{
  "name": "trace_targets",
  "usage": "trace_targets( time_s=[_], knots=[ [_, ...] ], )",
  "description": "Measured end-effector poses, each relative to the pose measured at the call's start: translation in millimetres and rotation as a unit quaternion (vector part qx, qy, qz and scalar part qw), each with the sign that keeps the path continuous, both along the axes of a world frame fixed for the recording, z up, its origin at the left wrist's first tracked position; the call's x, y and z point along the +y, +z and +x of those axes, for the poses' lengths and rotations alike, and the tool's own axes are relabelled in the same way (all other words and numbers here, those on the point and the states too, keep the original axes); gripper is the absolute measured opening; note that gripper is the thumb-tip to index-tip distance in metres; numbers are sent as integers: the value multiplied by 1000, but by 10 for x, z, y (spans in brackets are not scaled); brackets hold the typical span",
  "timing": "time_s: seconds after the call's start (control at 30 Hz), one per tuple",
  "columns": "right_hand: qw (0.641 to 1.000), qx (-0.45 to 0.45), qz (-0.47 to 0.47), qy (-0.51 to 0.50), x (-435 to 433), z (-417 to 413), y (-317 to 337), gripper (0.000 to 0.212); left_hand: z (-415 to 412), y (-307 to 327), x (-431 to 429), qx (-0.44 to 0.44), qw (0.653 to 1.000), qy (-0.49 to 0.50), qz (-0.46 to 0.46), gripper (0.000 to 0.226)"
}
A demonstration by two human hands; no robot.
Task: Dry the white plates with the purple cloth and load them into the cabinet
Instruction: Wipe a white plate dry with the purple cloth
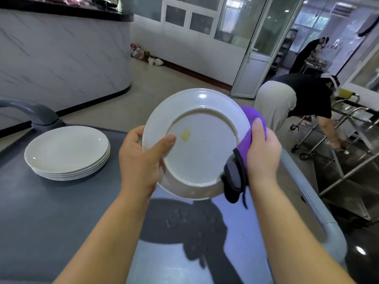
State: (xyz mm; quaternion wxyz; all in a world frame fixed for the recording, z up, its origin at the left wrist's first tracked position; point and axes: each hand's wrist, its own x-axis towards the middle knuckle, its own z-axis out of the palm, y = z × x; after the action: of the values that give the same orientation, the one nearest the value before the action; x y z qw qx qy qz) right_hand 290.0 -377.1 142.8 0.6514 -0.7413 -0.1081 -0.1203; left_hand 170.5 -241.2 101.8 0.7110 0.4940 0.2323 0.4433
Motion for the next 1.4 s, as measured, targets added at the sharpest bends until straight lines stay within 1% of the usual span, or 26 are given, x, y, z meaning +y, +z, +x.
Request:
trace_targets(
  time_s=[0.07, 0.13, 0.17, 0.23, 0.3, 0.37, 0.43, 0.47, 0.5, 0.57, 0.63, 0.67, 0.73, 0.77, 0.83, 0.93, 1.0, 1.07, 1.13, 1.2, 1.23, 1.3, 1.37, 1.4],
  knots=[
    [992, 66, 83, -69, 114, -188, -244, 32, 98, -36, -121, -25, 998, 23, -60, 33],
    [985, 117, 107, -69, 219, -381, -445, 34, 164, -72, -196, -35, 991, 35, -120, 27],
    [986, 124, 103, -54, 236, -394, -475, 34, 180, -93, -206, -36, 990, 26, -132, 26],
    [990, 112, 80, -17, 182, -256, -370, 31, 161, -134, -159, -32, 991, -32, -125, 30],
    [996, 75, 31, 29, 66, -45, -172, 29, 94, -115, -49, -20, 990, -95, -100, 43],
    [997, 12, -49, 64, -44, 113, -3, 31, 43, -84, 84, -3, 991, -109, -77, 51],
    [989, -33, -96, 104, -87, 190, 88, 30, 27, -55, 155, 13, 993, -101, -53, 47],
    [988, -40, -95, 113, -89, 202, 97, 30, 32, -52, 158, 18, 995, -94, -40, 46],
    [991, -39, -79, 99, -75, 205, 66, 29, 44, -48, 133, 17, 996, -86, -31, 46],
    [1000, -3, -6, 7, -9, 143, -89, 27, 90, -64, 36, 0, 997, -64, -33, 44],
    [992, 60, 81, -75, 87, -35, -311, 31, 156, -89, -90, -29, 996, -38, -77, 40],
    [988, 87, 100, -84, 145, -150, -415, 32, 183, -86, -133, -43, 993, -29, -106, 36],
    [986, 115, 102, -68, 221, -278, -534, 32, 224, -67, -168, -59, 987, -26, -146, 33],
    [987, 113, 100, -55, 223, -258, -523, 31, 229, -68, -151, -61, 986, -41, -150, 36],
    [991, 97, 86, -28, 162, -97, -399, 29, 202, -89, -83, -47, 984, -100, -137, 41],
    [998, 50, 27, 22, 13, 135, -153, 30, 145, -128, 54, -28, 982, -163, -97, 33],
    [998, 14, 11, 62, -32, 197, -81, 29, 148, -119, 114, -61, 980, -162, -102, 35],
    [998, 8, 23, 61, -1, 166, -125, 26, 175, -96, 130, -97, 979, -139, -115, 32],
    [997, 44, 61, 0, 83, 67, -279, 25, 222, -88, 98, -103, 982, -112, -114, 30],
    [991, 96, 88, -36, 172, -77, -454, 33, 259, -100, 46, -105, 983, -91, -119, 31],
    [989, 115, 85, -31, 203, -140, -515, 37, 274, -103, 28, -107, 983, -81, -127, 30],
    [988, 140, 65, 0, 215, -176, -577, 37, 286, -104, 24, -103, 983, -64, -136, 21],
    [985, 167, 29, 20, 172, -97, -578, 30, 280, -90, 28, -96, 986, -53, -128, 9],
    [984, 178, 13, 23, 141, -40, -564, 22, 272, -91, 37, -89, 988, -46, -117, 9]
  ],
)
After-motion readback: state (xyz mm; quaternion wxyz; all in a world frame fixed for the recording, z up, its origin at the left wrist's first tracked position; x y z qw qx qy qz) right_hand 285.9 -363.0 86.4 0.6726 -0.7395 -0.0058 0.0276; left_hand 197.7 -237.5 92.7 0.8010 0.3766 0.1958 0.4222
